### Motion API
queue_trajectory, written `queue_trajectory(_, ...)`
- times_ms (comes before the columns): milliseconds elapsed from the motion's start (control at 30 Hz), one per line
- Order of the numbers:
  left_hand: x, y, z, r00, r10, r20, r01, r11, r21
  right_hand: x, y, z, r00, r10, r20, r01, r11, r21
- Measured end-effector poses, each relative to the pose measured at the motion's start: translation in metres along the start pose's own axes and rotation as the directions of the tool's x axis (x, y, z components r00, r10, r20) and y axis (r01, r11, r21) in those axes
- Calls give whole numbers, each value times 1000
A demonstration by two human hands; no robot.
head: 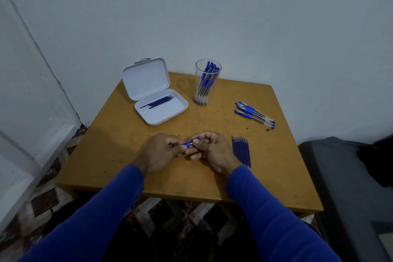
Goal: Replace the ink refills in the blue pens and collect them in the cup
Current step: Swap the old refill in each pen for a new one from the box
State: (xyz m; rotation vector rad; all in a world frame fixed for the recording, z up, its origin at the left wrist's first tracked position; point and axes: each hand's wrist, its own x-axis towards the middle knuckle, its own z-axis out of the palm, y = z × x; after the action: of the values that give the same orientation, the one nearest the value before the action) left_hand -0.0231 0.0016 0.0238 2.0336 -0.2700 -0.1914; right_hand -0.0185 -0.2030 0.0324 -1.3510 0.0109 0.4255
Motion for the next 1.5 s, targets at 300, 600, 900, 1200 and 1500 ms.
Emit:
queue_trajectory(300,-1,5,0,1000,-23,-7,23,1000,5,-3,-3,3,1000,-3,-6,3,1000,-1)
queue_trajectory(600,-5,10,2,997,-72,-37,70,995,-65,-6,-7,8,998,-55,-9,54,998,-12)
queue_trajectory(900,-4,1,0,999,-15,-32,14,1000,-14,-5,-2,3,998,-61,7,61,998,23)
queue_trajectory(1200,-1,-1,3,996,-34,-80,32,999,-20,-8,-7,8,996,-46,-75,53,995,89)
queue_trajectory(1500,-5,2,11,982,55,-180,-53,998,15,-3,-11,10,909,-175,-378,-49,855,-516)
